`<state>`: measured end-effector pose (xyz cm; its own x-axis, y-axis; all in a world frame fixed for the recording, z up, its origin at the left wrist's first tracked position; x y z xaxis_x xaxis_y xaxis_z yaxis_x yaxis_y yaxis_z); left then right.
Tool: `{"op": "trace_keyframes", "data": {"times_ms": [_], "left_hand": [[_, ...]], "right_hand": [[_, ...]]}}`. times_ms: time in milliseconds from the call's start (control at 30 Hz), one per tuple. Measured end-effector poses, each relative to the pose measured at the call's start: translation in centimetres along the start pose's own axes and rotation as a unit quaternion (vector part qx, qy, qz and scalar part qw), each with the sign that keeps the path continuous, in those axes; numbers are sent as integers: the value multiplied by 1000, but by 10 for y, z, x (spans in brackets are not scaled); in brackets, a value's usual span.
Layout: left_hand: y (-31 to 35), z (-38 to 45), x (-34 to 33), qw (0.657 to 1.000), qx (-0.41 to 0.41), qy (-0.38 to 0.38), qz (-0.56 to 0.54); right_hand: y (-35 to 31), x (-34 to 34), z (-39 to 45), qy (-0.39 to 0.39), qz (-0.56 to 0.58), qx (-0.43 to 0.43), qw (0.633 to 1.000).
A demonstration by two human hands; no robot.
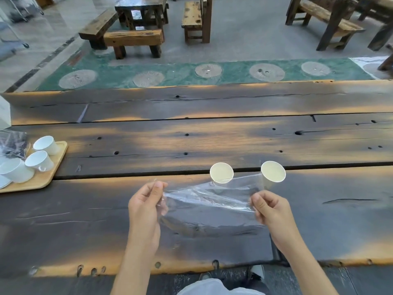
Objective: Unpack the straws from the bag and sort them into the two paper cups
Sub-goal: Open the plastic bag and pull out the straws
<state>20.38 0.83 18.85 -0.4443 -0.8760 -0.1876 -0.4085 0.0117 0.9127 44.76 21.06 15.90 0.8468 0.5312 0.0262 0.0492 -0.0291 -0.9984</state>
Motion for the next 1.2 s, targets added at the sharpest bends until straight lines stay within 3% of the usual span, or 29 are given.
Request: {"op": "trace_keyframes", "data": {"times_ms": [167, 300, 367, 467, 567, 733, 833, 900, 967, 1100, 1200], "left_hand": [[-9, 1, 8, 997, 45, 26, -59], [16, -3, 8, 981, -61, 47, 176], [30, -9, -5, 939, -143, 25, 313], [43, -18, -22, 822, -285, 50, 490], [48, -21, -33, 780, -349, 40, 518], [55, -22, -45, 781, -368, 13, 504], [54, -5, -30, 866, -277, -1, 416], [51, 1, -26, 896, -232, -14, 379], [50, -2, -33, 888, -235, -26, 395], [51, -14, -58, 826, -310, -49, 469], [54, -18, -67, 810, -347, -49, 470]], "right_hand": [[-22, -4, 0, -1, -47, 47, 998], [-38, -4, -1, -4, -66, 65, 996], [-46, -6, 0, -13, -77, 71, 994], [-54, -12, 1, -26, -79, 72, 994], [-59, -18, 2, -32, -69, 71, 995], [-60, -21, 3, -43, -60, 72, 995], [-58, -17, 5, -39, -64, 68, 995], [-57, -20, 4, -46, -61, 63, 995], [-59, -25, 2, -54, -54, 61, 995], [-61, -37, 1, -77, -52, 55, 994], [-61, -41, 0, -89, -54, 52, 993]]}}
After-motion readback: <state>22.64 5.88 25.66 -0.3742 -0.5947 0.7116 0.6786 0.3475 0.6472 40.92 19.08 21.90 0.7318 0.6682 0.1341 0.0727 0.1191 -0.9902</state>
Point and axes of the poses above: each hand's wrist, its own z-axis towards the middle knuckle, its own x-axis out of the back of the hand, y = z × x, the point moved 9 cm from there along z, towards the middle knuckle, and after that the axes turned 7 degrees about x, right-handed, at the moved point
